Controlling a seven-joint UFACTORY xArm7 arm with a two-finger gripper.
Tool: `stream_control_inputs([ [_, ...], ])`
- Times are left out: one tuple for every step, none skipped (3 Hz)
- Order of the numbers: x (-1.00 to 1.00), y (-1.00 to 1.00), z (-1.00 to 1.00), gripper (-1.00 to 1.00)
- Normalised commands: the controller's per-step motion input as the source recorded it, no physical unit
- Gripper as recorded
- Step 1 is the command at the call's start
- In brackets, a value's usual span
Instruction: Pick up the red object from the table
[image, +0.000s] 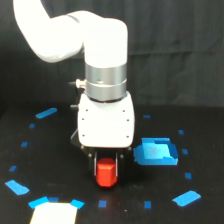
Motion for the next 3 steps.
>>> stream_control_inputs([
  [0.21, 0.23, 0.89, -1.00],
  [1.00, 0.26, 1.00, -1.00],
  [1.00, 0.25, 1.00, -1.00],
])
